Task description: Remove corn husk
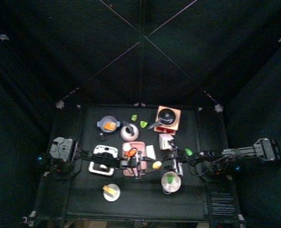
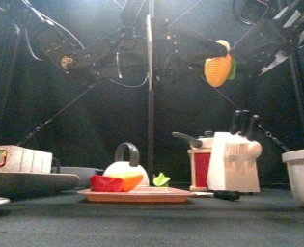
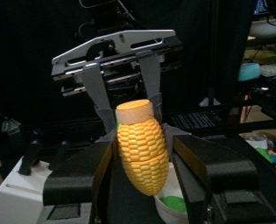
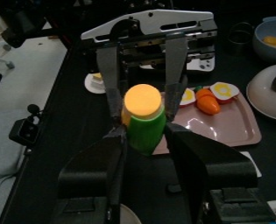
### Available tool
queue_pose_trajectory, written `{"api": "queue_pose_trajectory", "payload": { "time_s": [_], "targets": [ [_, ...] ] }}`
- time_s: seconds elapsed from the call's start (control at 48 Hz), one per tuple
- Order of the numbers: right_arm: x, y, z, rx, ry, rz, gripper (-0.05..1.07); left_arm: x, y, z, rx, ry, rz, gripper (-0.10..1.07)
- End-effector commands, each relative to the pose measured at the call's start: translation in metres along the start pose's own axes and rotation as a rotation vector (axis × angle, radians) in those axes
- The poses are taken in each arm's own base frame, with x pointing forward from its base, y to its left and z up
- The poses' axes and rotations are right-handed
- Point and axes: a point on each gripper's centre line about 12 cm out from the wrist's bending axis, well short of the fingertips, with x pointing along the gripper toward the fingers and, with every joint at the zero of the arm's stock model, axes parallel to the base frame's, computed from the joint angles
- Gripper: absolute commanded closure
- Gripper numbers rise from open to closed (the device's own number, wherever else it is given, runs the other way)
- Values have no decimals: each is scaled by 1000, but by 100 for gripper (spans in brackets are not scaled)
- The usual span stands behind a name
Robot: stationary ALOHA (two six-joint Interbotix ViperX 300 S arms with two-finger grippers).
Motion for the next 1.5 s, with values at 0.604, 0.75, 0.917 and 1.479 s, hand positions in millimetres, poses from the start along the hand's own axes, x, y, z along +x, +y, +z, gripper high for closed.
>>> {"api": "queue_pose_trajectory", "payload": {
  "time_s": [0.604,0.75,0.917,1.479],
  "targets": [
    [-15,-4,8,28,-60,-19,52,2,1,13,0,-34,3,31],
    [-15,-7,7,32,-58,-28,52,1,1,12,0,-32,3,31],
    [-15,-8,7,35,-59,-35,52,1,1,13,0,-34,3,31],
    [-27,-10,-1,45,-69,-51,52,-18,-4,14,-3,-11,-13,31]
  ]
}}
